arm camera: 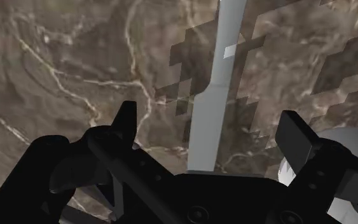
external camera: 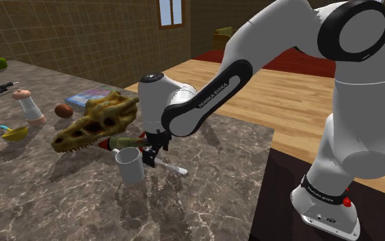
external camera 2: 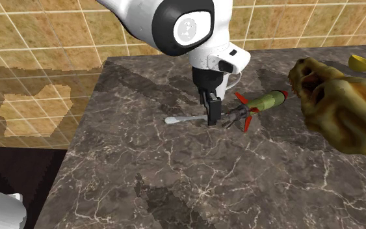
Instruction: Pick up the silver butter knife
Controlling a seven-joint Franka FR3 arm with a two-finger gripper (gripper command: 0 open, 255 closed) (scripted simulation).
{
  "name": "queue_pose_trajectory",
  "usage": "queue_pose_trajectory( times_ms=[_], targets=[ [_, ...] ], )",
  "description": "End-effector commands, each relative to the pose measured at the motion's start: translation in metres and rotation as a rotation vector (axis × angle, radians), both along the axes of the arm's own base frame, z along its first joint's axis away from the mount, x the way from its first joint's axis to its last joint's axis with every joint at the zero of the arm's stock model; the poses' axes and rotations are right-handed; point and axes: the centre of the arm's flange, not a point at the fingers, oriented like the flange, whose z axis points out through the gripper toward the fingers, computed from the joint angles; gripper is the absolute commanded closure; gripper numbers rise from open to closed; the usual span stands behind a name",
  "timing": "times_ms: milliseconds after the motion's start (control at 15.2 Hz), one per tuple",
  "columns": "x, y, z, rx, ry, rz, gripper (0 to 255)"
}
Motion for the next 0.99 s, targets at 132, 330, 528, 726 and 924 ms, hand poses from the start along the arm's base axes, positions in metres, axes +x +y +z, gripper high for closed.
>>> queue_pose_trajectory(
  times_ms=[132, 330, 528, 726, 924],
  targets=[
    [-0.001, 0.000, -0.013, 0.000, 0.000, 0.000, 0],
    [-0.001, 0.000, -0.013, 0.000, 0.000, 0.000, 255],
    [-0.003, -0.001, -0.017, 0.000, 0.000, 0.000, 255],
    [-0.005, -0.008, -0.018, 0.000, 0.000, 0.001, 255],
    [-0.001, 0.000, -0.002, 0.000, 0.000, 0.000, 255]
  ],
)
